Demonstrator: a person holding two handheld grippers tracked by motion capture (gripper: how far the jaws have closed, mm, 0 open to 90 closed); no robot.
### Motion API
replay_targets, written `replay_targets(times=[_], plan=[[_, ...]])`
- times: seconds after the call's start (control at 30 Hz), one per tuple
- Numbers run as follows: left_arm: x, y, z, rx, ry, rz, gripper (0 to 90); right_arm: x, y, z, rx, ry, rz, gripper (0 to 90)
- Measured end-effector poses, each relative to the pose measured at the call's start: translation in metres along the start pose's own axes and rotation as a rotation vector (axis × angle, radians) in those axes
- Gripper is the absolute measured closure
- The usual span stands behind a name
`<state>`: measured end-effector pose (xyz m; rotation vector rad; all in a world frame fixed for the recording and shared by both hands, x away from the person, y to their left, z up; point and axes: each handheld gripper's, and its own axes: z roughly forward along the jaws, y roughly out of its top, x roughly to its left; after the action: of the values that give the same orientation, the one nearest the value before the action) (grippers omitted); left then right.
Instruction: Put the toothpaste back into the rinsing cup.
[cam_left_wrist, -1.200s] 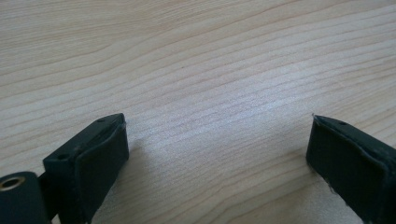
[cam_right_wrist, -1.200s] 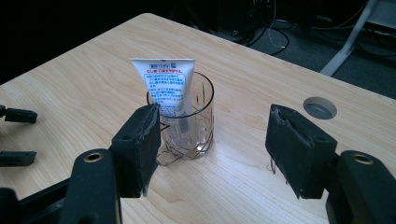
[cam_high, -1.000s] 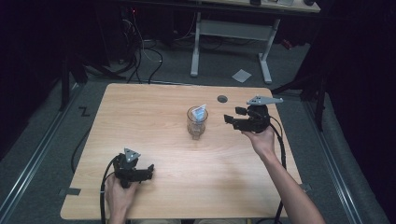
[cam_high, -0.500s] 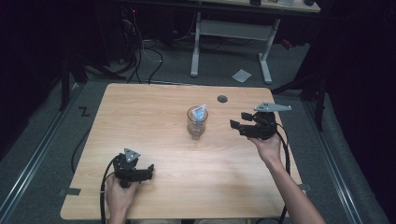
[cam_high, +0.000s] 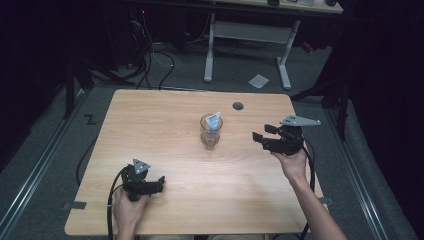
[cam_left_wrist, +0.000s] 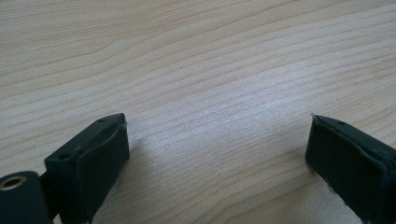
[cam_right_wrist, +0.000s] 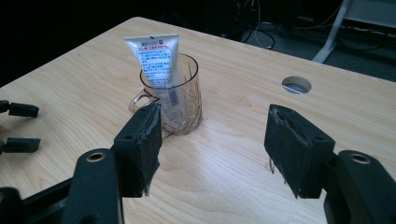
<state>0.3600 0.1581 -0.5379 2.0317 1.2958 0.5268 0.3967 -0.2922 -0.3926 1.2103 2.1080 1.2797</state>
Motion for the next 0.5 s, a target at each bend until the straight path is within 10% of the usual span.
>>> replay_targets(times=[0.5], plan=[[0.000,0.000,-0.001,-0.003,0.002,-0.003,7.6,-0.011,-0.026,-0.008,-0.012,-0.028,0.035,36.6]])
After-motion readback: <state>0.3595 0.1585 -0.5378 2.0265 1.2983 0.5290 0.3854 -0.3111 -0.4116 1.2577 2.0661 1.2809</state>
